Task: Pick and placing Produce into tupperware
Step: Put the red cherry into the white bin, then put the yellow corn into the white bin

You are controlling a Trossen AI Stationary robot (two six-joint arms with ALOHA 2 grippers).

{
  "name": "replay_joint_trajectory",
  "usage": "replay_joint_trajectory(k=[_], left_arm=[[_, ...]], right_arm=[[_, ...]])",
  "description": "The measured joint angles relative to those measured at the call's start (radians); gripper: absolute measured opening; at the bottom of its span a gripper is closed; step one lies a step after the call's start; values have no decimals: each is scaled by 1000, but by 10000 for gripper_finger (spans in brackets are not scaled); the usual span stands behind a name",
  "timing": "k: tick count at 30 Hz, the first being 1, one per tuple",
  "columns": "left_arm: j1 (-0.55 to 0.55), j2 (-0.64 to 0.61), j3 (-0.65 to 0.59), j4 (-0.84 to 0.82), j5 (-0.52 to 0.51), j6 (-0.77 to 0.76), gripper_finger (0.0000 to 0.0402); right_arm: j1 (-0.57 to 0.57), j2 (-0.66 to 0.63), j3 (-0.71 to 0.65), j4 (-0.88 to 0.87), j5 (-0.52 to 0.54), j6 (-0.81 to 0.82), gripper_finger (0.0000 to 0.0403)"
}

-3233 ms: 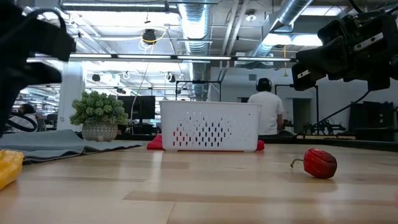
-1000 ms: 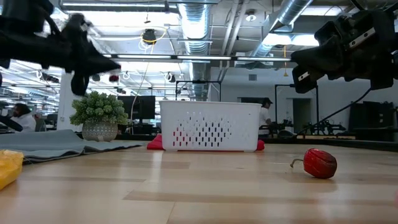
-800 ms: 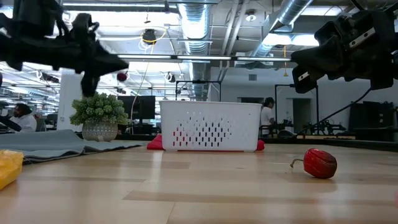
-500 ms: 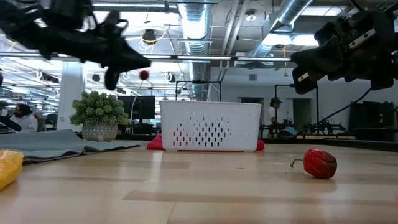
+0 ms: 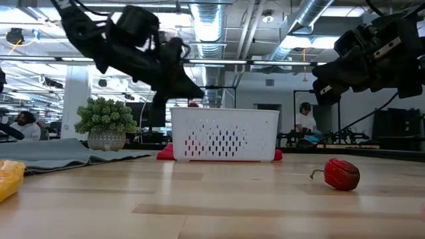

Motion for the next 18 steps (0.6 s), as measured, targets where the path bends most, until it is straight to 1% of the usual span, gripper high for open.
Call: replay_joint_trajectory(k=[4, 9, 12, 15, 18], left_arm=[[0, 58, 39, -35, 0, 1, 0], [0, 65, 56, -99, -17, -1, 5], [0, 65, 56, -138, -19, 3, 24], [0, 63, 56, -121, -19, 4, 51], [0, 12, 56, -107, -53, 14, 78]], right_arm=[[0, 0, 0, -8, 0, 0, 31], [0, 0, 0, -10, 0, 0, 33], [1, 0, 0, -10, 0, 0, 32], [2, 0, 0, -9, 0, 0, 31], [1, 0, 0, -2, 0, 1, 33]])
